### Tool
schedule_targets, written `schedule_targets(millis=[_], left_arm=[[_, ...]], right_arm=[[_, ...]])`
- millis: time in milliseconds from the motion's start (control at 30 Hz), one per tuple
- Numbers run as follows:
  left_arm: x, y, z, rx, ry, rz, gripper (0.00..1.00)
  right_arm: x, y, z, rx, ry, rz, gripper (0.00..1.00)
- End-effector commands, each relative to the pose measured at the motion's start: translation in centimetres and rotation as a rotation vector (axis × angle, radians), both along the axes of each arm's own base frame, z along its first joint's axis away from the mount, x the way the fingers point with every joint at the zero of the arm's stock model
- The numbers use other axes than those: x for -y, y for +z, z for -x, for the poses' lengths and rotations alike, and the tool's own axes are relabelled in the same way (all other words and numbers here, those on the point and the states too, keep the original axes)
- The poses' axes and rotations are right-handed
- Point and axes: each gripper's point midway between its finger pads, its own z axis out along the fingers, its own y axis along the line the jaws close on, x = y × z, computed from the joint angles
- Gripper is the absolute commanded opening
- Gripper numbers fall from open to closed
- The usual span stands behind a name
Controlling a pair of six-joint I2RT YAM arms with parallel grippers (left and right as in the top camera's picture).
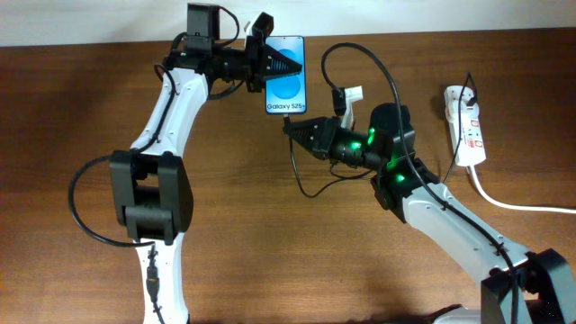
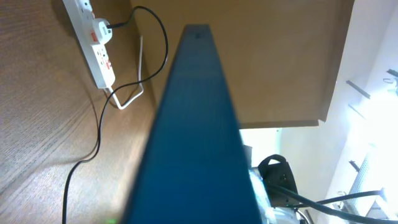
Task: Plug charger to phone and switch on socket
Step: 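Align the USB-C plug under the phone's port with the right gripper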
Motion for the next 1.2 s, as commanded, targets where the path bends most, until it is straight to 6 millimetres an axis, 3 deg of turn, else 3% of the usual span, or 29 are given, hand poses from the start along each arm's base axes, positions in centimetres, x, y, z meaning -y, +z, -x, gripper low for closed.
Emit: schedule_targets(millis=[0, 467, 667, 967, 1167], left_arm=[[0.0, 1.6, 0.8, 0.033, -0.032, 0.031, 0.0], [2.0, 1.2, 1.4, 0.035, -0.042, 0.004, 0.0], [2.0, 1.2, 1.5, 0.032, -0.048, 0.009, 0.0], [-0.7, 0.9, -0.5, -0.005, 0.038, -0.019, 0.0], [-1.0, 0.8, -0.7, -0.004, 0.05, -0.024, 0.0]], right_arm=[[0.7, 1.3, -1.8, 0.044, -0.092, -0.021, 0.04], [0.0, 1.2, -1.8, 0.043, -0.109, -0.018, 0.04], [0.1, 1.2, -1.8, 0.068, -0.108, -0.003, 0.04], [-0.9, 1.4, -0.1, 0.111, 0.013, 0.001, 0.04], [-1.0, 1.3, 0.3, 0.116, 0.037, 0.004, 0.04]])
